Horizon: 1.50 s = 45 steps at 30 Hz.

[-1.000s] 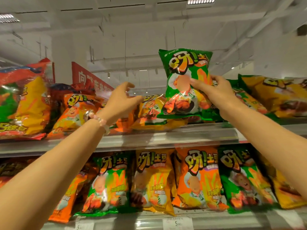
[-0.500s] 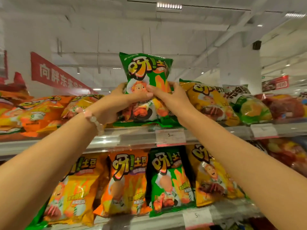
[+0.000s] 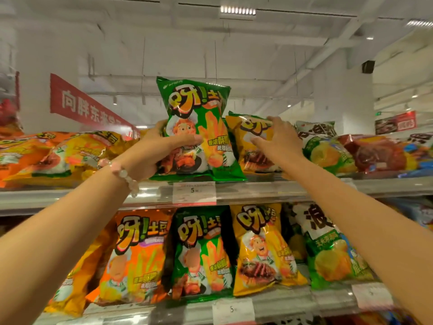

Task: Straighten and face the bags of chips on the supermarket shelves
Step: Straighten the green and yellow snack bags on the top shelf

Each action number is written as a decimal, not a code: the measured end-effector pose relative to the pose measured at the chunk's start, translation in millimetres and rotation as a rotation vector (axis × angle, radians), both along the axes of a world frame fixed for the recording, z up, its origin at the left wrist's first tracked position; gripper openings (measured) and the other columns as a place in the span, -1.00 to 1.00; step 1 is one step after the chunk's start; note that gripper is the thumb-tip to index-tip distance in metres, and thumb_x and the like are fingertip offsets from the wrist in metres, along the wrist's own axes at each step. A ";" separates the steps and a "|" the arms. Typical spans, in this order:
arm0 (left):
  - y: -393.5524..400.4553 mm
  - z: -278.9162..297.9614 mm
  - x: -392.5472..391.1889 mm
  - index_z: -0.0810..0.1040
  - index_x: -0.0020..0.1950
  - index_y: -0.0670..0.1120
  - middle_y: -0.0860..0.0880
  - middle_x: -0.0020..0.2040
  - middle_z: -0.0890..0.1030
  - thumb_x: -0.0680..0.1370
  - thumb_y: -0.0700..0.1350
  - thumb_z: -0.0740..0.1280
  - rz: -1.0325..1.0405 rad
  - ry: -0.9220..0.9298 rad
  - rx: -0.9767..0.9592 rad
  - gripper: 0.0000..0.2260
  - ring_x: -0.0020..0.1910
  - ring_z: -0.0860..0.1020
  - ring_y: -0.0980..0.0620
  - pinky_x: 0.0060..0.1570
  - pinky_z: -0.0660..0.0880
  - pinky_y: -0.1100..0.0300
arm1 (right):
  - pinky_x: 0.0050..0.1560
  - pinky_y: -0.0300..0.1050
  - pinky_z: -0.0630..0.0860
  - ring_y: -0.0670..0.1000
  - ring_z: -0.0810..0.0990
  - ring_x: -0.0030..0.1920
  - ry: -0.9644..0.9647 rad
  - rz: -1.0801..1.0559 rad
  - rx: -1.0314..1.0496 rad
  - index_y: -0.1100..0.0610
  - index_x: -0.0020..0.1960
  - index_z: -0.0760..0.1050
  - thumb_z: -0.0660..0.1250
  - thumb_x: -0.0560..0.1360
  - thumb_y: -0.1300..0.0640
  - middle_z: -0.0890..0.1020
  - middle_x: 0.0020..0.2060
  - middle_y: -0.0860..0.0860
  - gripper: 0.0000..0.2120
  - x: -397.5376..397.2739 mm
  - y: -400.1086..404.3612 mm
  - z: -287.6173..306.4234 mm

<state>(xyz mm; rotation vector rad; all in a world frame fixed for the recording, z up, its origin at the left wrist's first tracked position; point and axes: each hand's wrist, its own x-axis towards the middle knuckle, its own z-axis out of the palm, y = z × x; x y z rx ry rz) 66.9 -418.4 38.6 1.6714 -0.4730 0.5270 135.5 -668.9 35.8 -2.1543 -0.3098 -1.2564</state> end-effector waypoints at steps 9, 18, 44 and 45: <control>-3.6 -2.8 0.6 0.35 0.41 -0.01 -0.03 0.12 0.66 0.21 -0.04 0.58 -0.027 0.003 -0.014 -0.19 -0.01 0.67 0.00 -0.21 0.61 0.19 | 0.35 0.15 0.34 0.17 0.34 0.39 0.403 0.269 0.263 0.08 0.53 0.02 0.46 0.20 -0.36 0.31 0.44 0.11 0.11 26.5 -29.4 -11.7; 4.1 -8.2 3.9 0.38 0.38 0.01 -0.05 0.10 0.67 0.14 0.02 0.60 -0.020 -0.005 -0.020 -0.16 -0.02 0.68 -0.05 -0.18 0.62 0.13 | 0.19 0.04 0.46 0.07 0.49 0.18 0.273 0.318 0.338 0.09 0.39 0.30 0.46 0.20 -0.36 0.52 0.22 0.04 -0.09 28.8 -30.7 -19.8; 198.2 -6.6 -82.5 0.47 0.31 -0.02 -0.06 0.16 0.64 0.29 0.03 0.55 0.116 -0.099 0.060 -0.38 0.14 0.61 -0.08 0.11 0.51 -0.01 | 0.17 0.08 0.49 0.12 0.54 0.17 0.231 0.314 0.041 0.02 0.29 0.41 0.31 0.23 -0.49 0.57 0.18 0.03 -0.19 -32.9 181.1 35.1; 202.8 -7.4 -84.2 0.48 0.30 -0.01 -0.05 0.15 0.65 0.26 0.04 0.58 0.124 -0.100 0.061 -0.36 0.13 0.62 -0.06 0.09 0.51 0.00 | 0.18 0.08 0.49 0.12 0.53 0.17 0.251 0.303 0.030 0.02 0.30 0.41 0.30 0.24 -0.49 0.57 0.18 0.04 -0.19 -30.2 188.0 33.0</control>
